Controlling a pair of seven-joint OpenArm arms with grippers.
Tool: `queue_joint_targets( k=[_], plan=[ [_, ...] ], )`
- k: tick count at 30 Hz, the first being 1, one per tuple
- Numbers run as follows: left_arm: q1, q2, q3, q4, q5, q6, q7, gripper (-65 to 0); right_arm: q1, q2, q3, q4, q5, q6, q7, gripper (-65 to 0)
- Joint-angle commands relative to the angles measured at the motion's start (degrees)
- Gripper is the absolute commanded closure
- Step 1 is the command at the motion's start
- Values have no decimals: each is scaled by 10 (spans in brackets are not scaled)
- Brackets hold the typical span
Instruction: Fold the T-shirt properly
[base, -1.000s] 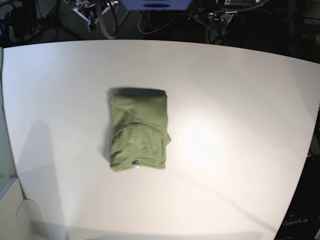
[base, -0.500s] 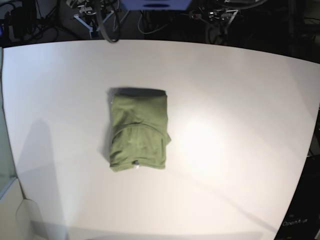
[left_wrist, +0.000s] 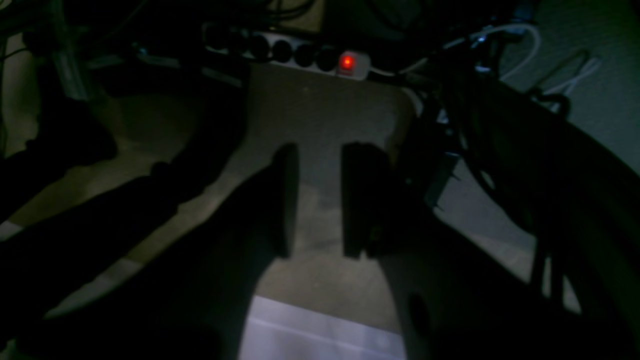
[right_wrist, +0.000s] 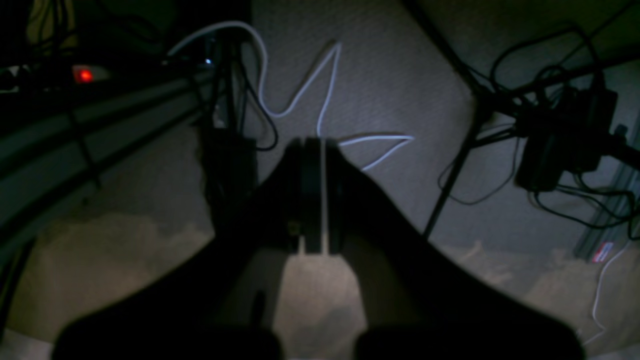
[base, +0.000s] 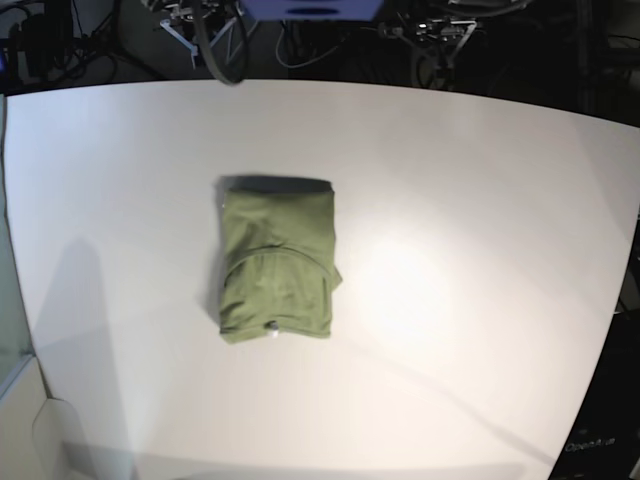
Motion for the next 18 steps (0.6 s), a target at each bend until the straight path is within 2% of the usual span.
queue_joint_targets(
  k=[1, 18],
  plan=[
    [-1, 3, 1, 0, 1, 3, 1, -145, -2, 2, 0, 1, 2, -7, 5, -1],
    [2, 15, -1, -1, -1, 3, 0, -145, -1, -8, 0, 1, 2, -7, 5, -1]
  ],
)
